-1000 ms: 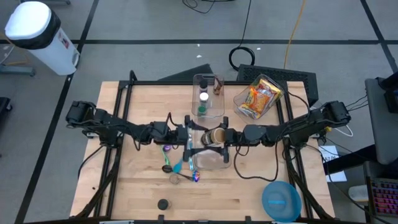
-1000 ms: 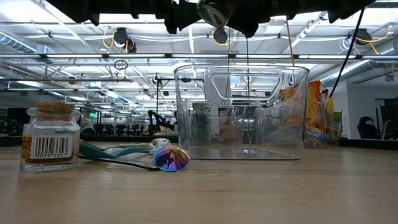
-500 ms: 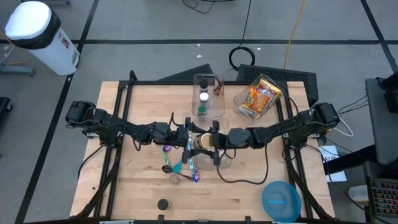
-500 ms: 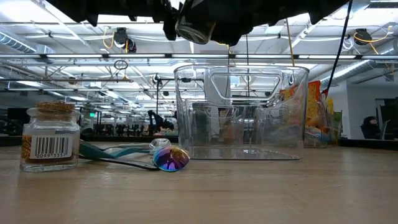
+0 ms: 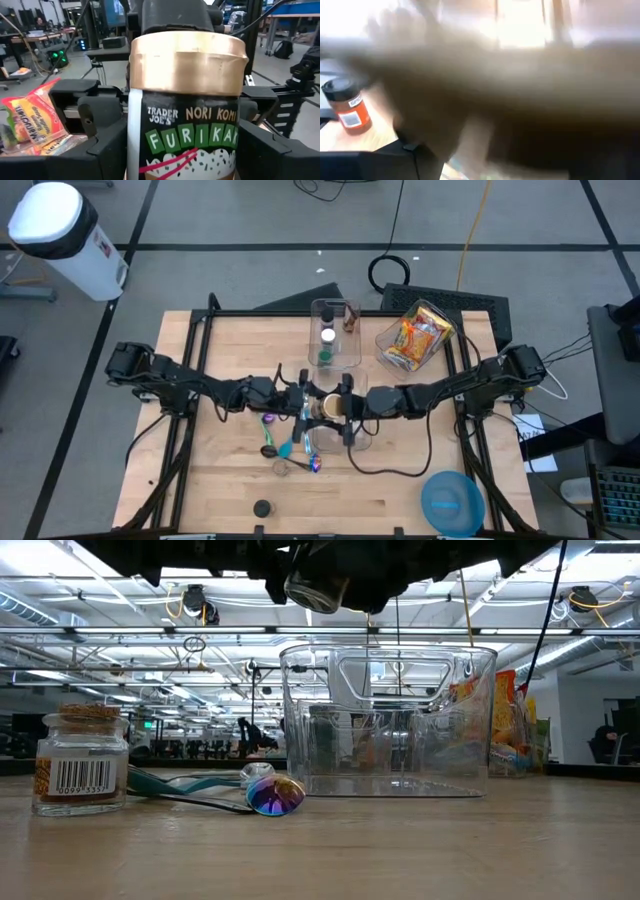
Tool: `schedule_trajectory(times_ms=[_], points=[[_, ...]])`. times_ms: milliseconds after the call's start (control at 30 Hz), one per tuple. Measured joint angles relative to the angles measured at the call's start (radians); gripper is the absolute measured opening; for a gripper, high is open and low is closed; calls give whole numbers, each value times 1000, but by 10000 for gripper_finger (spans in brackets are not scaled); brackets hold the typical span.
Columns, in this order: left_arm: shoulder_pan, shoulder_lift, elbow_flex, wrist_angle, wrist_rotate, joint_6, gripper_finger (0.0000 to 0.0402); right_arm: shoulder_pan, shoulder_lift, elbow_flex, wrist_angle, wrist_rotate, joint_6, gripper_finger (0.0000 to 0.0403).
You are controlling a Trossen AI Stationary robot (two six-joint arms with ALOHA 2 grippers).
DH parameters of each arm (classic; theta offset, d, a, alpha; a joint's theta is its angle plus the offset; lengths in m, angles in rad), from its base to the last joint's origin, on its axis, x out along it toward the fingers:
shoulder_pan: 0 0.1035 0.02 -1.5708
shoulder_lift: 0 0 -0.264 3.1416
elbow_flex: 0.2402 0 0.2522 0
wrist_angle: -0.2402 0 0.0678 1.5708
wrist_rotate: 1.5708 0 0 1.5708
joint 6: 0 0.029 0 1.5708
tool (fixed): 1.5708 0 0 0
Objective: Pick & Place Food Item
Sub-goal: Put the gold spice bottle into the top left transparent bin
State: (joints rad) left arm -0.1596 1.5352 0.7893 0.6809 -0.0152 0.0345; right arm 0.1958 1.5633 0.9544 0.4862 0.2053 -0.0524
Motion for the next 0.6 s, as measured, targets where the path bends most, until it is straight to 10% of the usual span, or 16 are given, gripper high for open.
schedule_trajectory(times_ms=[600], points=[[45,-25,-111,167,22,32,281,25,-269,0,-348,65,91,324]])
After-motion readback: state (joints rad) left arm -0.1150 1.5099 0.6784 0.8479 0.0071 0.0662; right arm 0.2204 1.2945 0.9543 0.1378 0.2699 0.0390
